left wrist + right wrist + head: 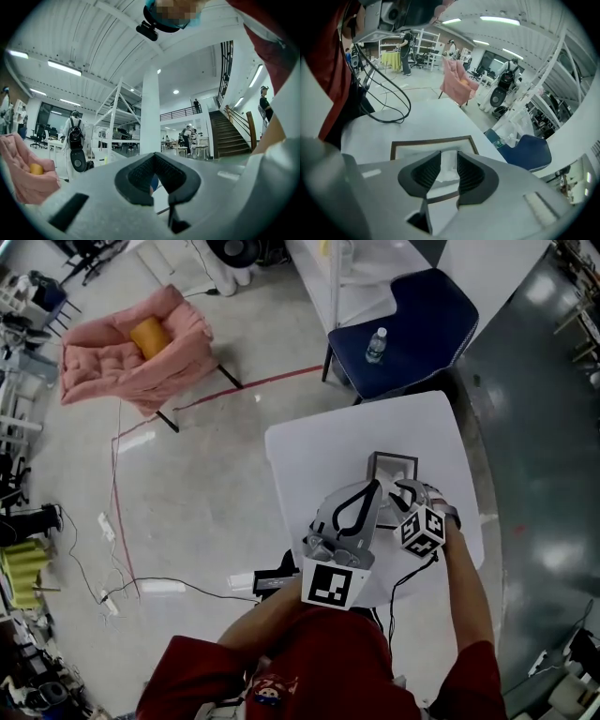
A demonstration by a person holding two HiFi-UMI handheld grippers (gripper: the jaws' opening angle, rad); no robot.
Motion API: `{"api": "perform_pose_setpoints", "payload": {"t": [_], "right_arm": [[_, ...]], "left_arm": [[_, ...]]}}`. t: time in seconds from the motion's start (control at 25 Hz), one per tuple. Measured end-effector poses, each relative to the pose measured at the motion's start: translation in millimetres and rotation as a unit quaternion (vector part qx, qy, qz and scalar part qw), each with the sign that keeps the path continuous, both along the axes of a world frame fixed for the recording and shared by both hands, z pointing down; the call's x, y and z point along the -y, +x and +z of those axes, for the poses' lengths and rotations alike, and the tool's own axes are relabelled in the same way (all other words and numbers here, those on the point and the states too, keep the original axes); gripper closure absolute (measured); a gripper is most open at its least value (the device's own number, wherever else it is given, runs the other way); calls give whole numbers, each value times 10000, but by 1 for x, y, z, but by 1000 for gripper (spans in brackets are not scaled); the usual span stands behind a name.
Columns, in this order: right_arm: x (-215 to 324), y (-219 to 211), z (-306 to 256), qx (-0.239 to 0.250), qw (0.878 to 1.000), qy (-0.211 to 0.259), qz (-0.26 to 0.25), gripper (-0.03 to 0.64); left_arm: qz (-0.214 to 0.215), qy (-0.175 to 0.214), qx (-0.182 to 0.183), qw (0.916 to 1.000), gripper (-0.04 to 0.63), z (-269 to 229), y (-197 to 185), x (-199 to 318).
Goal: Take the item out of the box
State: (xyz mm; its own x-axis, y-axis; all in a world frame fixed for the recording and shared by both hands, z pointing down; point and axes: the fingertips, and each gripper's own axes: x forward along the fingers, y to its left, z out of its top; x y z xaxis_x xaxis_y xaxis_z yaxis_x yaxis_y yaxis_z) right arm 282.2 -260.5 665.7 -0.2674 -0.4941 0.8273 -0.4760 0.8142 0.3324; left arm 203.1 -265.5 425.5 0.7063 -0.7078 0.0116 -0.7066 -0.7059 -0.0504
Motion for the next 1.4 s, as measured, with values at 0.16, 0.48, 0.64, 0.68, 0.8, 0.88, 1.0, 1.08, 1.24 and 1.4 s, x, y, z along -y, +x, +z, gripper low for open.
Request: {"api": "perform_pose_setpoints", "payload": {"t": [0.16, 0.48, 0.64, 0.68, 0.8, 0.88, 1.0, 1.08, 1.24, 1.4], "right_arm": [[-5, 4, 28, -282, 9977, -578, -198, 474], [-1, 8, 57, -1086, 9840, -1114, -873, 443], [4, 10, 70, -1361, 9756, -1239, -1198, 437], [6, 9, 74, -1423, 9731, -1273, -1289, 436], [8, 3, 79, -1642, 9644, -1342, -1582, 436], [7, 2, 83, -1855, 9564, -1423, -1752, 436], [6, 7, 94, -2139, 9443, -1611, -1913, 434], [7, 9, 101, -2249, 9387, -1688, -1996, 434], [5, 7, 110, -2374, 9306, -1786, -2137, 436], [4, 2, 112, -2405, 9273, -1903, -2146, 446]], "left_arm": [[-9, -58, -10, 10000, 592, 7, 1, 0], [-66, -217, -49, 9997, 592, 12, -4, 10], [-110, -283, -53, 9995, 592, 17, -6, 17], [-126, -293, -53, 9995, 592, 19, -7, 20], [-160, -353, -61, 9992, 592, 23, -10, 23], [-164, -378, -52, 9991, 592, 25, -14, 23], [-180, -444, -17, 9988, 592, 29, -17, 26], [-200, -477, -14, 9987, 592, 32, -17, 30], [-234, -475, -15, 9986, 592, 34, -17, 33], [-270, -481, -4, 9985, 592, 31, -24, 35]]}}
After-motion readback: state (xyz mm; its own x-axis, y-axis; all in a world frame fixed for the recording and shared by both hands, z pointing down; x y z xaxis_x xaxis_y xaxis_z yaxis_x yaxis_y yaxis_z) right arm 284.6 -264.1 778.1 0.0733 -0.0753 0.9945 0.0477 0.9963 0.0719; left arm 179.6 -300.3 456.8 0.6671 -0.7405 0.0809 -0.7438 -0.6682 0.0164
